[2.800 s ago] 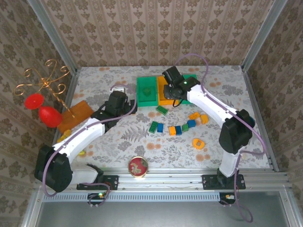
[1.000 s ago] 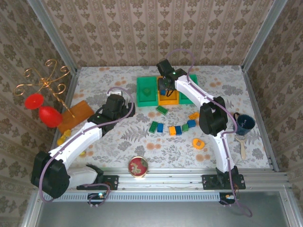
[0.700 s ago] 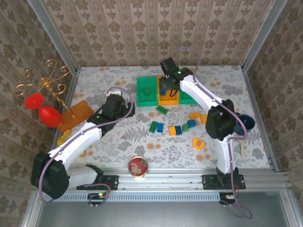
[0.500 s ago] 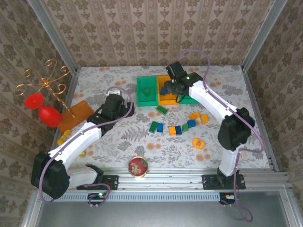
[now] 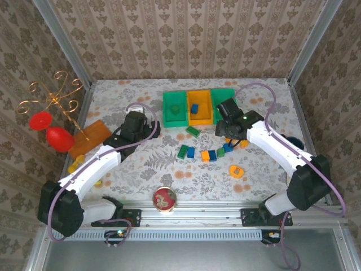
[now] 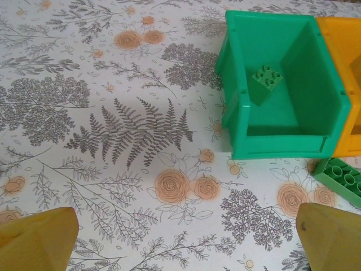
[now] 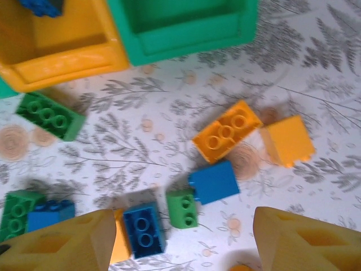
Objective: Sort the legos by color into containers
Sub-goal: Pick up the lego from the middle-right of the table.
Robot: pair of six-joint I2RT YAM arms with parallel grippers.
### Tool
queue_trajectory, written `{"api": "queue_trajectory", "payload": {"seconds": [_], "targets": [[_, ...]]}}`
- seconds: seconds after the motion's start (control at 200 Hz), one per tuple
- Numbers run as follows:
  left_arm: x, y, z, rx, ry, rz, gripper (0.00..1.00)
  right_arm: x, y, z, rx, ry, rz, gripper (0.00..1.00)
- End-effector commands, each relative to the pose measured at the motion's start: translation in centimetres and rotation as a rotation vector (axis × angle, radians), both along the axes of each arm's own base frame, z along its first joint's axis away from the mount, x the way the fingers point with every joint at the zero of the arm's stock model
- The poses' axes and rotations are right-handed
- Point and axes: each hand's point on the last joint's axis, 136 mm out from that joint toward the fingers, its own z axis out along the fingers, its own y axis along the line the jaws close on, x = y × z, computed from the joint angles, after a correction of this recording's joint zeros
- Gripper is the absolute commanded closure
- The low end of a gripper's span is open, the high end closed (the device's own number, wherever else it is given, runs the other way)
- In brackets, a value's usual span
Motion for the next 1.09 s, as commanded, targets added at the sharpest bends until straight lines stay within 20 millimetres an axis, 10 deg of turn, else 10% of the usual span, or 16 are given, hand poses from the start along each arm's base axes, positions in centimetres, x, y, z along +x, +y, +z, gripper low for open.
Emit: {"api": "queue_trajectory", "payload": {"seconds": [0.0,0.45,1.09], "targets": [[0.4,-0.5,-0.1,-0.031,0.007,-0.008,0.00,-1.2,-3.1,-0.8,-0.033,0.038,-0.108,0.34],[0.1,-0.1,-0.8,-0.037,0.030,0.007,0.00,-0.9,-8.6,-6.0,-0.051,0.215,-0.193,0.33],[0.3,0.0,-1.8,-0.055,0.061,0.018,0.00,-1.2,-9.2,-10.3,0.005,0.309,-0.192,0.32]]}}
